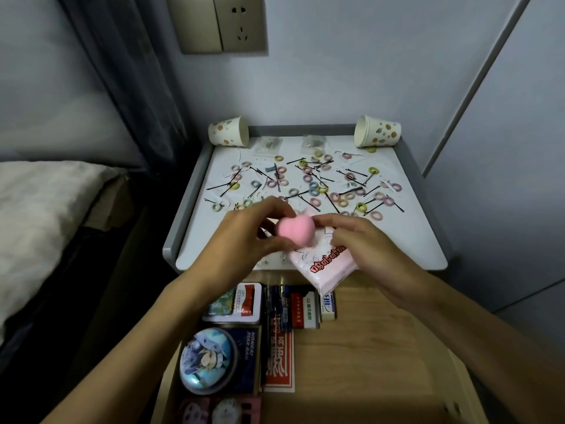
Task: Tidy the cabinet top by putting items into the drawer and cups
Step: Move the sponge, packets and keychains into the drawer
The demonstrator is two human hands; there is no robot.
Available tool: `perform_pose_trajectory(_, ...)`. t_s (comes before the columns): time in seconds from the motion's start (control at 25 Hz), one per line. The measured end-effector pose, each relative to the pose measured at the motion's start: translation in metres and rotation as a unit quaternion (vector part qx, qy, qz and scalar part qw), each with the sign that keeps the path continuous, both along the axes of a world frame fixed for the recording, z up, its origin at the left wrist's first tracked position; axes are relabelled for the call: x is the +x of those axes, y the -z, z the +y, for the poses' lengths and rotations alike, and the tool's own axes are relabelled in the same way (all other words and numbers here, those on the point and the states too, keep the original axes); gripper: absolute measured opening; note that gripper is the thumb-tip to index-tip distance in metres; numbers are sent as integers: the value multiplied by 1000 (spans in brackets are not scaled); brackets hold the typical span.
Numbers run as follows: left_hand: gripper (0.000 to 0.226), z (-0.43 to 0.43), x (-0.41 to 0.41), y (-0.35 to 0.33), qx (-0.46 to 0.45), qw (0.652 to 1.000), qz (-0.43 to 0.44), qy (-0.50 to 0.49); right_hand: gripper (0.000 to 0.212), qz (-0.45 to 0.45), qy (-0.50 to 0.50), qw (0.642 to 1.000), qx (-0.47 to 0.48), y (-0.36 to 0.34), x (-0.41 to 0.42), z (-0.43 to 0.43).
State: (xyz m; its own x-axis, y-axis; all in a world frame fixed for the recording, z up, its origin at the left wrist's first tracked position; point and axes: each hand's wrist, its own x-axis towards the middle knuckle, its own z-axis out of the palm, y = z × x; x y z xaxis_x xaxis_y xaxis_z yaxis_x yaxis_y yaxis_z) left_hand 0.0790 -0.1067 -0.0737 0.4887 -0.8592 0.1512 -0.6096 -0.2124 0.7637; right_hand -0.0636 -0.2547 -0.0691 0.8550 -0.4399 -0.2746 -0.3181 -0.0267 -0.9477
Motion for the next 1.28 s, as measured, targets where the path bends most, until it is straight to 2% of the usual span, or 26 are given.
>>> perform_pose_trajectory(0.16, 38, -1, -2, 8, 14, 996, -72, 51, 20, 17, -28, 999, 10, -2, 1, 4)
perform_pose_trajectory(0.24, 44, -3, -2, 10, 12, 996, -64, 53, 24, 27, -48, 998, -18, 2, 2, 5)
perform_pose_trajectory(0.32, 56, -5, -3, 10, 12, 998, -43, 33, 29, 22, -34, 999, -28, 5, 4, 6)
perform_pose_trajectory(0.44, 62, -10, -4, 12, -5, 1000, -5, -6, 14, 24, -6, 999, -30, 4, 5, 8)
perform_pose_trajectory(0.52, 58, -11, -3, 18, 12, 998, -40, -52, 9, 23, 29, 999, -25, 5, 4, 6)
perform_pose_trajectory(0.56, 56, -12, -2, 22, 45, 991, -81, -93, 10, 14, 59, 998, -13, 5, 4, 3)
perform_pose_trajectory(0.64, 53, -12, 0, 31, 168, 954, -171, -179, 10, -7, 128, 992, 15, 4, 2, -3)
perform_pose_trajectory(0.72, 48, -14, -1, 39, 269, 916, -203, -217, 13, -14, 163, 986, 41, 4, 0, -8)
perform_pose_trajectory(0.76, 44, -16, -2, 42, 288, 910, -205, -218, 15, -14, 167, 984, 54, 4, 0, -8)
perform_pose_trajectory(0.92, 24, -23, 2, 49, 277, 913, -220, -204, 17, -24, 160, 985, 54, 3, 0, -6)
perform_pose_trajectory(1.12, 28, -25, 6, 48, 266, 912, -231, -208, 19, -30, 166, 985, 49, 2, -2, -9)
perform_pose_trajectory(1.2, 35, -25, 10, 50, 246, 923, -210, -211, 19, -30, 166, 985, 45, 3, -2, -10)
perform_pose_trajectory(1.28, 30, -24, 17, 53, 192, 941, -171, -219, 19, -29, 170, 984, 38, 2, -3, -11)
